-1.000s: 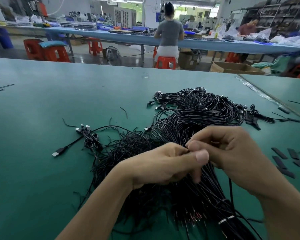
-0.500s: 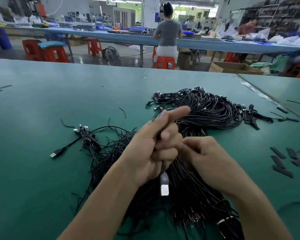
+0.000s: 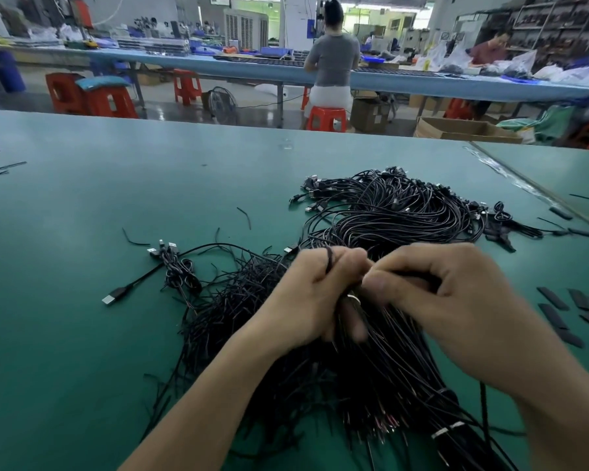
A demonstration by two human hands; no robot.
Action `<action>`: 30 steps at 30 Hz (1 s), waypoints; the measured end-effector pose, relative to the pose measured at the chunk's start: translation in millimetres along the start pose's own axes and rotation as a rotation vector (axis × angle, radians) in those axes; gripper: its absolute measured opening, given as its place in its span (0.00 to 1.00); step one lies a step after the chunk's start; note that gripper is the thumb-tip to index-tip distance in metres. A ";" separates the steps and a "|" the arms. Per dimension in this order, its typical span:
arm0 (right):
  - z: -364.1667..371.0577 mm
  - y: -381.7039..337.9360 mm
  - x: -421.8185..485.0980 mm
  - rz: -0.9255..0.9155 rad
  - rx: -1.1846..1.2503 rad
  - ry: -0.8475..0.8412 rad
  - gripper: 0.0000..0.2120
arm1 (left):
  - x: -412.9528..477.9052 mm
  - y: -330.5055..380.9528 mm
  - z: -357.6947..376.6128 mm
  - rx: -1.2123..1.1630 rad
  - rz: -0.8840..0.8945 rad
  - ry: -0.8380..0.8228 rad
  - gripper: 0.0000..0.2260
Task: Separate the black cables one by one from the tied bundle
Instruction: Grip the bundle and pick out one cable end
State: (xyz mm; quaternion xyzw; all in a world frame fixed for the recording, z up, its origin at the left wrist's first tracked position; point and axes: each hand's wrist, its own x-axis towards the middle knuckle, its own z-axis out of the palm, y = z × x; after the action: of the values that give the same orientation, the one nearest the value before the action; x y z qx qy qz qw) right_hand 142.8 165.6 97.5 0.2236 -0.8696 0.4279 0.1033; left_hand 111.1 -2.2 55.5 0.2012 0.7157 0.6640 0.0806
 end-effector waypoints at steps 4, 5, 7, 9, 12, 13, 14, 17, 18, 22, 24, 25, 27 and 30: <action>8.2 5.4 4.0 -0.020 0.155 0.156 0.04 | -4.6 5.9 1.3 -0.166 -0.151 -0.280 0.41; 11.1 7.8 5.1 -0.006 0.196 0.179 0.04 | -4.9 6.8 0.7 -0.233 -0.182 -0.328 0.41; 16.4 12.5 7.0 0.061 0.266 0.213 0.06 | -4.9 8.5 -1.2 -0.342 -0.209 -0.350 0.37; 20.3 19.6 8.4 0.145 0.296 0.204 0.10 | -4.1 8.9 -3.6 -0.451 -0.183 -0.327 0.29; 25.2 27.7 9.0 0.259 0.176 0.089 0.10 | -1.6 9.4 -9.8 -0.636 -0.136 -0.245 0.23; 26.7 28.1 8.6 0.280 0.138 0.010 0.10 | 0.3 10.0 -10.6 -0.693 -0.142 -0.184 0.22; 28.4 26.7 8.3 0.278 0.095 -0.081 0.10 | 2.4 10.3 -10.1 -0.750 -0.152 -0.110 0.22; 32.3 16.8 7.3 0.237 -0.072 -0.309 0.15 | 10.0 4.5 -7.3 -0.923 -0.151 0.118 0.25; 32.4 13.9 6.0 0.230 -0.115 -0.356 0.16 | 12.2 0.7 -7.4 -0.948 -0.125 0.178 0.25; 24.1 3.1 0.1 0.147 -0.209 -0.421 0.13 | 14.4 -15.2 -10.9 -0.609 -0.066 0.329 0.22; 17.7 -1.5 -1.1 0.071 -0.190 -0.311 0.09 | 10.6 -16.0 -8.9 -0.350 -0.107 0.246 0.22; 14.7 -2.2 -0.9 0.045 -0.170 -0.226 0.06 | 8.2 -14.6 -7.4 -0.246 -0.130 0.159 0.23; 9.7 0.5 0.7 0.032 -0.129 -0.058 0.02 | 3.3 -9.7 -5.5 -0.158 -0.205 -0.058 0.28; 6.5 7.8 3.3 0.041 -0.049 0.149 0.02 | -2.2 -2.0 -7.1 -0.143 -0.327 -0.277 0.38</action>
State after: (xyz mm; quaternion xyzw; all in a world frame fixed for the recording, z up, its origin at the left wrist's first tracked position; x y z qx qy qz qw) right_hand 136.3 163.7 89.3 0.1706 -0.8741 0.4241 0.1645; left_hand 110.1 -9.6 54.0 0.1655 0.6720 0.6572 0.2987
